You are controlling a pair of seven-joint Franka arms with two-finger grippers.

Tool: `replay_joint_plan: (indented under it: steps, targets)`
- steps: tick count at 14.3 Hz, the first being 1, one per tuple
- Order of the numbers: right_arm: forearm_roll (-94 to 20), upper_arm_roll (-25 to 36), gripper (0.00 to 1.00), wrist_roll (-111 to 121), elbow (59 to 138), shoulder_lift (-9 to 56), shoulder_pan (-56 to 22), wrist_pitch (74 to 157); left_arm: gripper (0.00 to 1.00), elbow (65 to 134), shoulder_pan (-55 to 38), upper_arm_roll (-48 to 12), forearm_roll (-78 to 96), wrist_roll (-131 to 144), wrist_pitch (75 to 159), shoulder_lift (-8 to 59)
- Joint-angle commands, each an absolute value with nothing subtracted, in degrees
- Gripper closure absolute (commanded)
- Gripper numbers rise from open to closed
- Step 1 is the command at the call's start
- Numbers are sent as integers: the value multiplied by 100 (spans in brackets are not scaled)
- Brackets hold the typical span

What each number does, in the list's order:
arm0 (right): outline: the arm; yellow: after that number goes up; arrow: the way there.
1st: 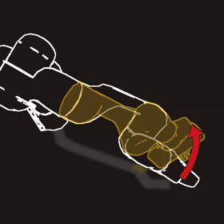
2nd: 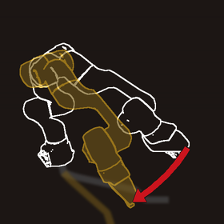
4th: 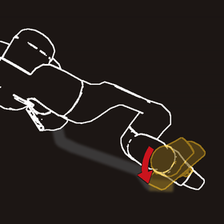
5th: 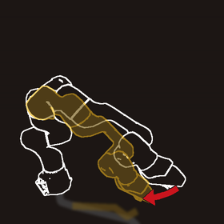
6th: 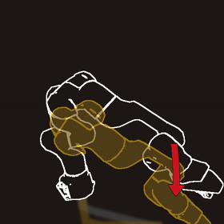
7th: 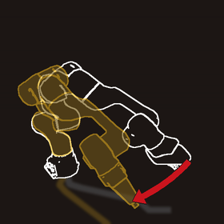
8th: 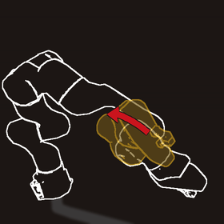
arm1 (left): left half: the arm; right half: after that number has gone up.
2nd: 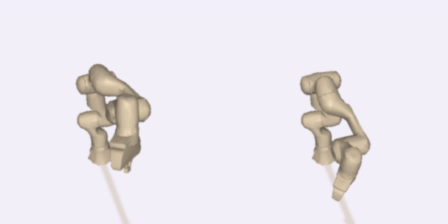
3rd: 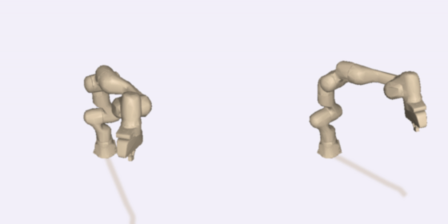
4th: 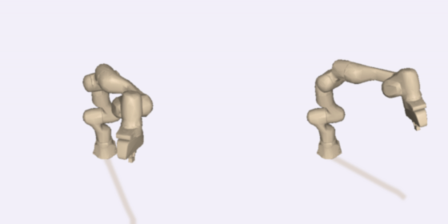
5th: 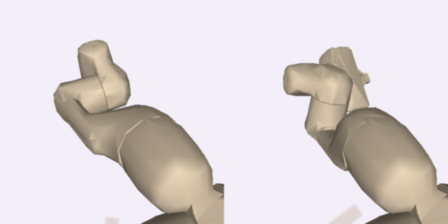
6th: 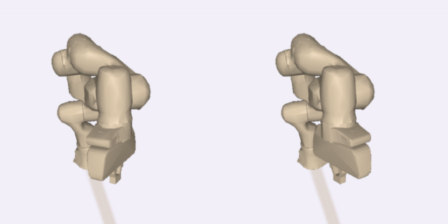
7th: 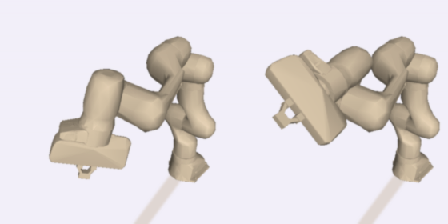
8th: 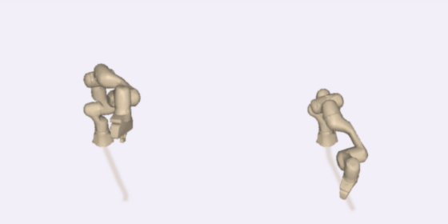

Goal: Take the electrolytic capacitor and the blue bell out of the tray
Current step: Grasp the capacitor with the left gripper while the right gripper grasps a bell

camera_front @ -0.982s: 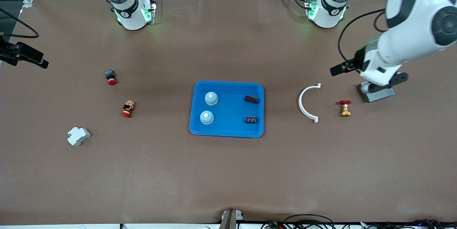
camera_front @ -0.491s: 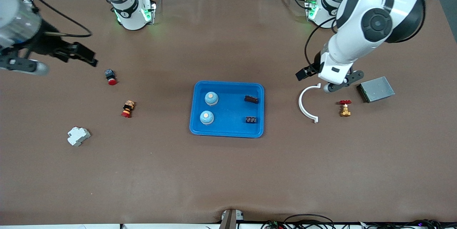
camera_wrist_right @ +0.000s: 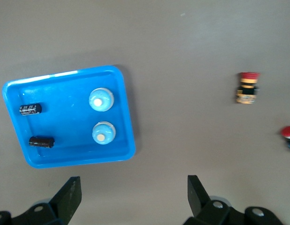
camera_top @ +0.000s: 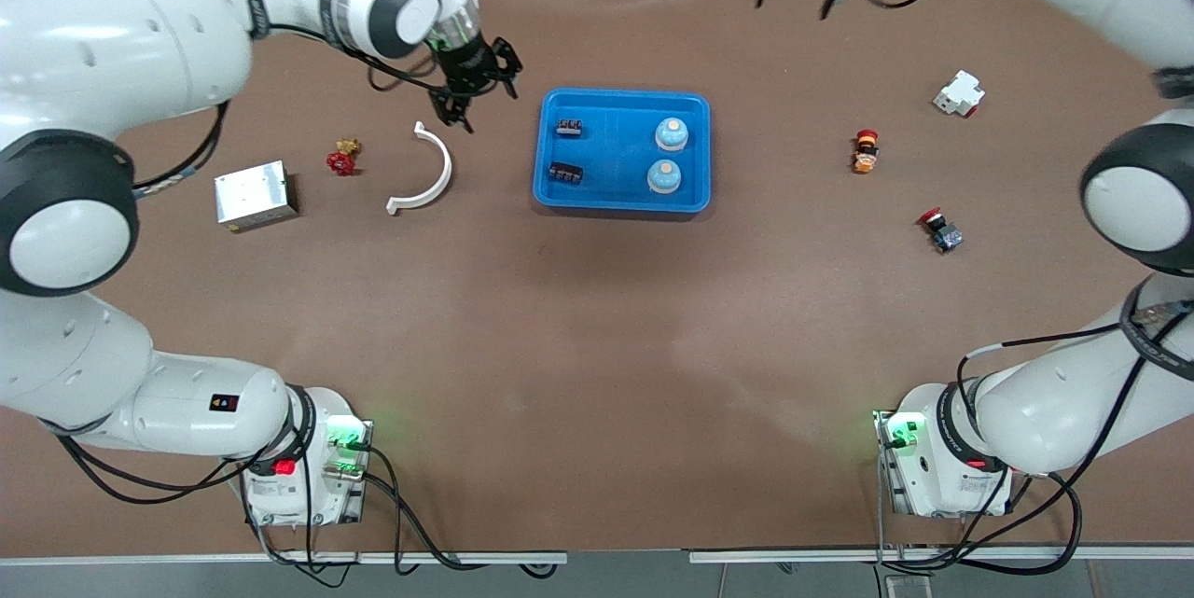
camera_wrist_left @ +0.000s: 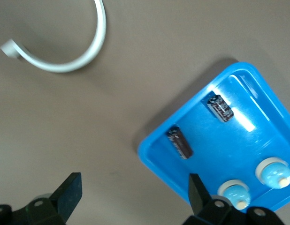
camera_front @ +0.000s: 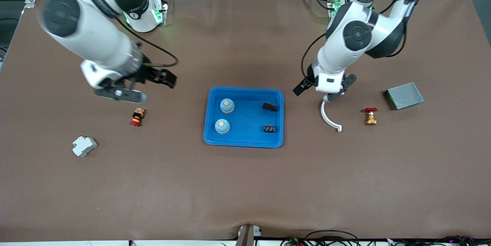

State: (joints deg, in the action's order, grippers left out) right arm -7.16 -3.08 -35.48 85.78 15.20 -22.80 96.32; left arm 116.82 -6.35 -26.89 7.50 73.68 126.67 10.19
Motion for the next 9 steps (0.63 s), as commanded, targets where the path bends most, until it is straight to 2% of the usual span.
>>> replay_joint_plan:
  steps: [1, 5, 7, 9]
  targets:
    - [-817, -246, 0, -3595, 8481, 1967, -2434, 9992, 0, 11610, -756, -2725, 738, 8050, 13234, 1362]
    - [-817, -246, 0, -3595, 8902, 2355, -2618, 10983, 0, 11584, -1116, -2707, 511, 9032, 13824, 1897]
    - [-817, -246, 0, -3586, 9078, 2609, -2715, 11503, 0, 11339, -1238, -2707, 291, 9516, 13852, 2213]
    - [-809, -246, 0, -3586, 9079, 2899, -2856, 11724, 6, 11058, -1353, -2690, 124, 9991, 13852, 2565]
